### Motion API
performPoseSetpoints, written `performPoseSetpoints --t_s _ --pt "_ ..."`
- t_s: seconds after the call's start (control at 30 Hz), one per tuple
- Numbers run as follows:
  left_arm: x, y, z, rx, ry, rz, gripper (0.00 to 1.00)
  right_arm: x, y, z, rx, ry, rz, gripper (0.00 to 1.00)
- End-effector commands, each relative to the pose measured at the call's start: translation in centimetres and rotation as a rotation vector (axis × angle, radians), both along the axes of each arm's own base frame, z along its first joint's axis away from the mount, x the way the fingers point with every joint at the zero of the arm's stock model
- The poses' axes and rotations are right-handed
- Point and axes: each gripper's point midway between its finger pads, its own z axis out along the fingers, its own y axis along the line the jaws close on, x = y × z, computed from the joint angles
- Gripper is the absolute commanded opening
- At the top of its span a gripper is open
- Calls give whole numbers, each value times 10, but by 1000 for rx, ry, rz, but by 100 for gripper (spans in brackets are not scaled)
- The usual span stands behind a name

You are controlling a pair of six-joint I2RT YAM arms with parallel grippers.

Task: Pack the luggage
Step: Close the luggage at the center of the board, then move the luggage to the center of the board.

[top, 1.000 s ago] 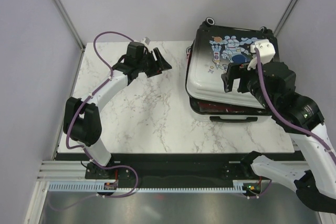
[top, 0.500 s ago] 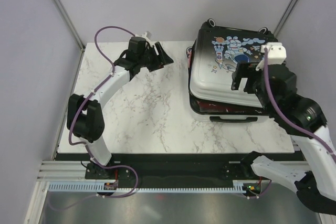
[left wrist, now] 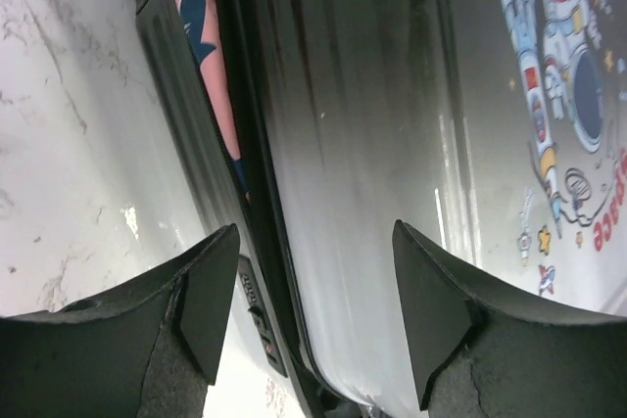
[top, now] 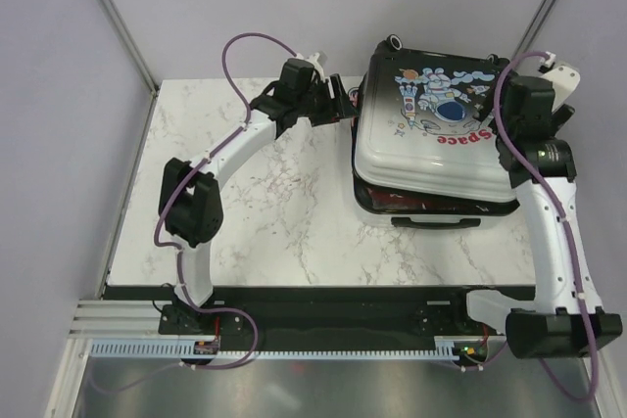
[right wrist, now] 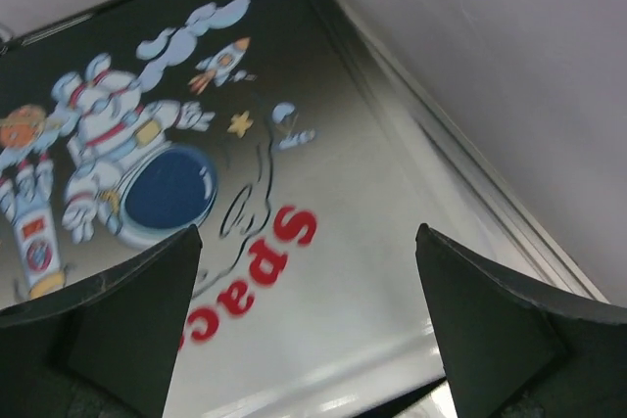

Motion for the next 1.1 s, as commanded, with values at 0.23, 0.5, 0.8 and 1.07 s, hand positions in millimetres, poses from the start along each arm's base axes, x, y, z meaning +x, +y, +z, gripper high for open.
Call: performPoseSetpoints --t_s 0.23,0.5,0.8,1.07 --pt "3 2 -13 101 -13 -7 71 50 -104 -11 259 -111 -108 98" --pt "-15 -34 -18 53 7 -122 70 64 -128 -52 413 -107 -113 98" --pt "-44 -66 -6 -35 10 -241 70 69 -117 -97 506 -67 1 98" --pt "-79 -81 26 -143 4 -323 71 70 -84 -126 600 -29 162 98"
